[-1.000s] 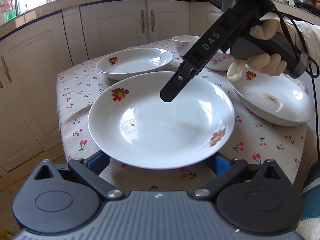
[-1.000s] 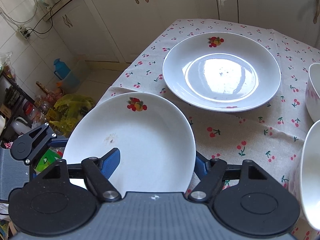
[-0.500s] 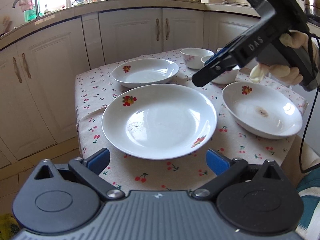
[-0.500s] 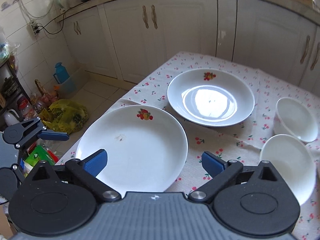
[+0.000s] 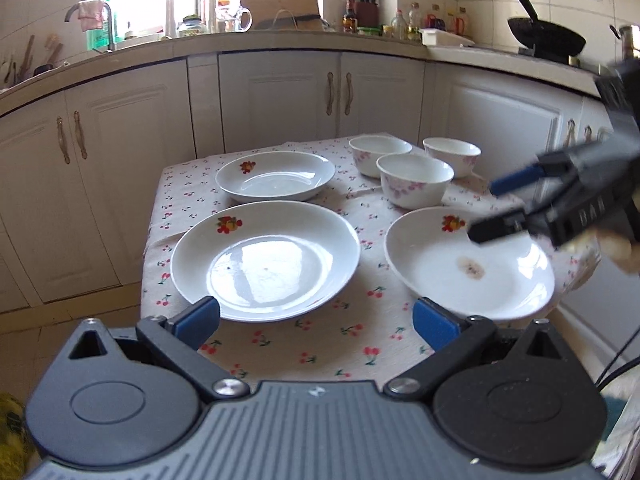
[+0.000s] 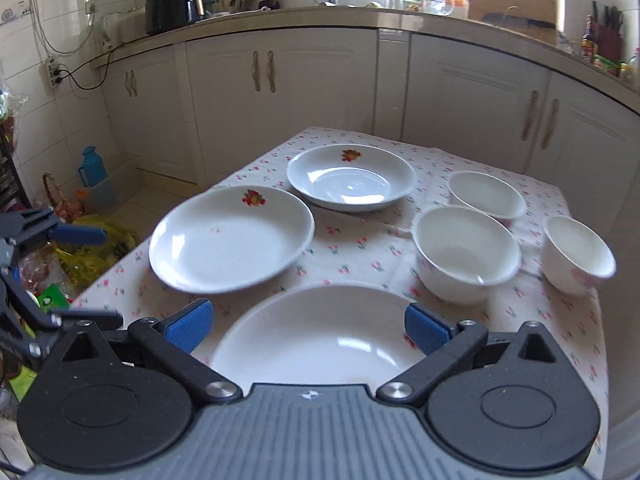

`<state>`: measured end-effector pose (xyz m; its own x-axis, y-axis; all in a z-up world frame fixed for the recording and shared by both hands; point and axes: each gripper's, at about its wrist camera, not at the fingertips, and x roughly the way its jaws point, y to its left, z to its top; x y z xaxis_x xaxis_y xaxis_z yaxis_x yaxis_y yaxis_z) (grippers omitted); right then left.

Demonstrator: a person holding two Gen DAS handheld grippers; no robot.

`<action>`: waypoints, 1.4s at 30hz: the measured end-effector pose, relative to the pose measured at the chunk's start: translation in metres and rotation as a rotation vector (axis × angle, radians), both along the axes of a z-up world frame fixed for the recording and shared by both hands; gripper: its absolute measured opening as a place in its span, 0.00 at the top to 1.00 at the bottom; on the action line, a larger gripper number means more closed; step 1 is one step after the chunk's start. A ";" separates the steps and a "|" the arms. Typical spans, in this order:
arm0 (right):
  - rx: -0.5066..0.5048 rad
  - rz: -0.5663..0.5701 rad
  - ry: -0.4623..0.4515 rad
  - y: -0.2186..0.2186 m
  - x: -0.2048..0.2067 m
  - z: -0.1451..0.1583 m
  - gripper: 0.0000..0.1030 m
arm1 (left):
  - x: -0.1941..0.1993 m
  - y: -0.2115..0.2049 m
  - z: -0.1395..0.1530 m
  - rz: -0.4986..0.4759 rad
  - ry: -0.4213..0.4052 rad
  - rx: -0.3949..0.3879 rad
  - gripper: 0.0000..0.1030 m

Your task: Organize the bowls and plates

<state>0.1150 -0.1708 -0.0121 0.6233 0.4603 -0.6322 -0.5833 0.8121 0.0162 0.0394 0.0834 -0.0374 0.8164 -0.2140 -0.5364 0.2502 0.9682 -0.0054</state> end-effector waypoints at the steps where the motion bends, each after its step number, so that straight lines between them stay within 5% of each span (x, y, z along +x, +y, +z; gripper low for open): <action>1: 0.001 -0.011 -0.001 -0.006 -0.006 -0.004 0.00 | -0.001 -0.004 0.000 0.010 0.002 -0.011 0.01; 6: -0.006 -0.051 -0.023 -0.036 -0.036 -0.018 0.00 | -0.003 -0.020 0.000 0.033 -0.001 -0.068 0.01; 12: 0.006 -0.059 0.008 -0.059 -0.055 -0.032 0.00 | -0.004 -0.039 0.001 0.005 0.001 -0.045 0.01; 29: -0.037 -0.006 0.032 -0.057 -0.046 -0.060 0.00 | 0.013 -0.056 0.003 -0.040 0.065 -0.009 0.01; 42: -0.083 0.061 0.011 -0.053 -0.036 -0.069 0.00 | 0.055 -0.082 -0.002 -0.232 0.178 0.040 0.01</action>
